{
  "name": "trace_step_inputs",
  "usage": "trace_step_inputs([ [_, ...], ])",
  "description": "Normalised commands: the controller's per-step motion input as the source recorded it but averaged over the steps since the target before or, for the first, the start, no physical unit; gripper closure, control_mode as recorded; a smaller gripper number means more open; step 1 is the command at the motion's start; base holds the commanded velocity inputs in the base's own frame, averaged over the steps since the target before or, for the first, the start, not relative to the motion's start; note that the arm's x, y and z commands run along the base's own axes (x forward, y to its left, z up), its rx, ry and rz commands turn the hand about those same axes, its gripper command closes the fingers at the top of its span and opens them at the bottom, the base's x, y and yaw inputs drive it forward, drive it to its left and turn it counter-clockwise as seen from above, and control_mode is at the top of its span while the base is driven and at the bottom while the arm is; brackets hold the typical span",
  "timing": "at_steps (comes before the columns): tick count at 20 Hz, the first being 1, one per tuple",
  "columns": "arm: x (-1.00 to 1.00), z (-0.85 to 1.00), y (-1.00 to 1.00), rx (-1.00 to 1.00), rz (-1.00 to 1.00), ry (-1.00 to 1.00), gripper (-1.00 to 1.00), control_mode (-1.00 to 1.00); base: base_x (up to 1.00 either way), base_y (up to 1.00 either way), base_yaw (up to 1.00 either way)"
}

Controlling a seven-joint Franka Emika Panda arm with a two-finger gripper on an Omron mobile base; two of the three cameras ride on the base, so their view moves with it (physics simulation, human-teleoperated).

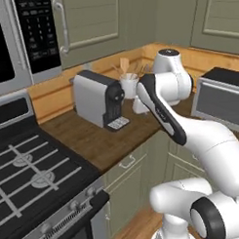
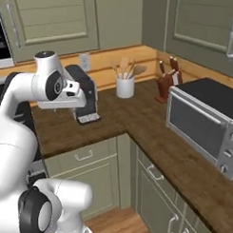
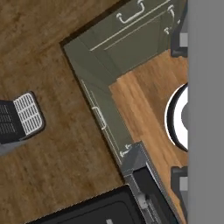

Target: Take a straw from the drawer in front and place it inside the glass cup on the dining counter.

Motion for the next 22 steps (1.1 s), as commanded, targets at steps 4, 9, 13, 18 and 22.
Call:
trace_step_inputs([
  [4,0.0,0.0,0.0,0.0,0.0,0.0,-1.0,1.0,-0.21,0.98,-0.48],
  [9,0.0,0.0,0.0,0.0,0.0,0.0,-1.0,1.0,-0.04,0.88,-0.49],
  [13,0.0,0.0,0.0,0.0,0.0,0.0,-1.0,1.0,0.1,0.57,-0.51],
  [18,0.0,0.0,0.0,0.0,0.0,0.0,-1.0,1.0,0.05,0.53,-0.49],
  [22,0.0,0.0,0.23,0.2,-0.22,0.0,-1.0,-1.0,0.0,0.35,-0.24],
])
